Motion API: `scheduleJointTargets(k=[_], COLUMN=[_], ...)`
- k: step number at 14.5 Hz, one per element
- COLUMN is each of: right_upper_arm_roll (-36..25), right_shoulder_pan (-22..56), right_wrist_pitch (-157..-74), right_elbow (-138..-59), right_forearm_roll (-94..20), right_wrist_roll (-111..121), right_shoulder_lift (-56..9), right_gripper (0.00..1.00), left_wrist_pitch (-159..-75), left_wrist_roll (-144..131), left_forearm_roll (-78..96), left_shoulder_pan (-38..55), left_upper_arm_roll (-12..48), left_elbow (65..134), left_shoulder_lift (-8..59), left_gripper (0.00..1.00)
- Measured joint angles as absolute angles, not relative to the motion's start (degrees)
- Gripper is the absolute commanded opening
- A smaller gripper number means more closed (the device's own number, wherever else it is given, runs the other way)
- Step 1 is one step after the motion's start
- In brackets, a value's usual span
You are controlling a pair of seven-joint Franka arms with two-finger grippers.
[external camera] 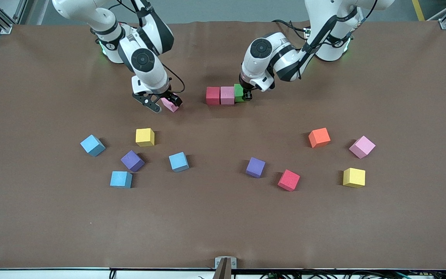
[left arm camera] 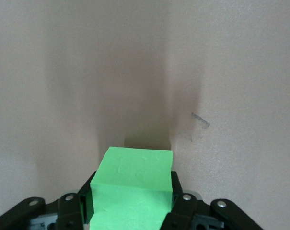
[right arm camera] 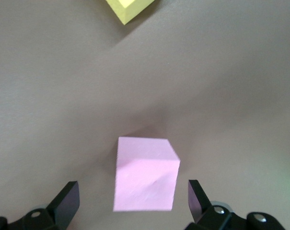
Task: Arrange 11 blocks into digit 3
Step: 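Grasp the second light pink cube with the right gripper, then carry the light pink cube with the right gripper and set it below red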
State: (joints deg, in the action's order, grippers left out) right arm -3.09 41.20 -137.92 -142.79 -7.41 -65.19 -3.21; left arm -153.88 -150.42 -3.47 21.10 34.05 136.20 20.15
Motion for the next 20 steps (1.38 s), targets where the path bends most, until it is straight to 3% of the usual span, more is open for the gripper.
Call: scheduleJointTargets(k=[6,14,15,17,18,20], right_upper_arm_roll=[-2.5,-2.0,-2.0,-2.0,-2.0,-2.0], right_shoulder_pan=[41.3,43.6,43.6,43.6,43.6,43.6], right_wrist_pitch=[-147.0,-150.3,-150.3,-150.3,-150.3,-150.3], right_elbow=[-147.9,-148.5,-148.5,-148.5,-148.5,-148.5], right_forearm_roll=[-7.0,-6.9,-6.9,-6.9,-6.9,-7.0], right_wrist_roll=[-64.5,-64.5,-64.5,-64.5,-64.5,-64.5], right_shoulder_lift=[-3.5,-7.9,-8.2,-8.7,-9.1,-9.6], right_gripper=[1.0,1.0,0.93,0.6,0.51,0.44], left_wrist_pitch=[-154.0,-154.4,-154.5,-154.6,-154.7,-154.7], left_wrist_roll=[-150.4,-150.4,-150.4,-150.4,-150.4,-150.4], left_forearm_roll=[-3.5,-5.4,-5.4,-5.4,-5.4,-5.6], left_shoulder_pan=[21.0,20.9,20.9,20.9,20.9,21.0], left_upper_arm_roll=[34.0,33.8,33.8,33.8,33.8,33.8], left_elbow=[136.2,136.2,136.2,136.2,136.2,136.2], left_shoulder_lift=[20.3,20.7,20.8,20.8,20.8,20.8], left_gripper=[0.24,0.24,0.24,0.24,0.24,0.24])
